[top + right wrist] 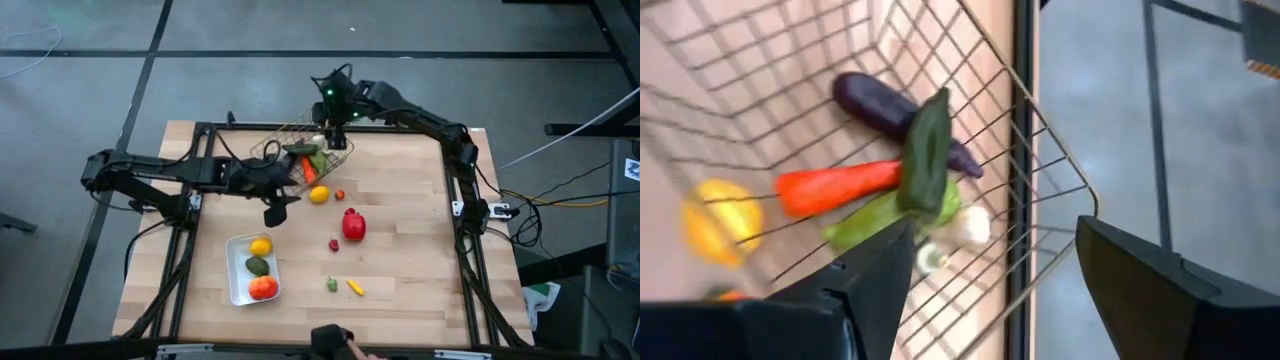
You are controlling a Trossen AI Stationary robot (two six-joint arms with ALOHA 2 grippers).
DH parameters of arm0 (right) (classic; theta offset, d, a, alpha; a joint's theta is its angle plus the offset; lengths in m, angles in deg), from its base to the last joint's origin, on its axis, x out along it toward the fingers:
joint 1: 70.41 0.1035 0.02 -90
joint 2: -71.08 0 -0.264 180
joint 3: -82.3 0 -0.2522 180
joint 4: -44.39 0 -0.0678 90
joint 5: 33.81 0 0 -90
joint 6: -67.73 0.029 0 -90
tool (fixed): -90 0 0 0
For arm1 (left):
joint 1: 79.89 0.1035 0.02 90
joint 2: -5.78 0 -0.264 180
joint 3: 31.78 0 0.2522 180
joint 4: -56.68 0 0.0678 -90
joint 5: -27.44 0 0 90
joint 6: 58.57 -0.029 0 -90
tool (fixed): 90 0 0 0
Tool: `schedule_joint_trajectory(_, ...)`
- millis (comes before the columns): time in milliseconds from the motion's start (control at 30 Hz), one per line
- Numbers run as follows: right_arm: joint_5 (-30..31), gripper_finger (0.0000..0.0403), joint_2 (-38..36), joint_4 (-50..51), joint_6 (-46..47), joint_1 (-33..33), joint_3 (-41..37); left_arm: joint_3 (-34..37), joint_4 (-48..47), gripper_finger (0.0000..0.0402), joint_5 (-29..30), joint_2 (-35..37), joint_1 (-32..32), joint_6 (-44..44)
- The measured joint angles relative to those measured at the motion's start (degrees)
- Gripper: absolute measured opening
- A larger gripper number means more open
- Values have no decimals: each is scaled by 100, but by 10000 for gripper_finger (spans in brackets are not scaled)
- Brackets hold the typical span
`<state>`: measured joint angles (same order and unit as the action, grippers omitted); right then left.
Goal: Sort produce into baskets
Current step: Put the bottom small red bell pepper into the gold wire basket
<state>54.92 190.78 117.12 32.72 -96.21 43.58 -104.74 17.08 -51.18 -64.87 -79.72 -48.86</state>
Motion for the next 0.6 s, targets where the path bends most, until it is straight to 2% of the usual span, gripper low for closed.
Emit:
schedule_joint_trajectory(167,-205,276,-4,1177,1,2,747,0,464,198,1,-1,-316,-79)
schedule_joint_trajectory(267,-227,276,-194,1382,3,28,622,0,891,198,1,-134,-532,-78)
schedule_joint_trajectory(600,-285,276,-756,2148,243,35,608,0,2469,198,-62,-1570,-1156,-556)
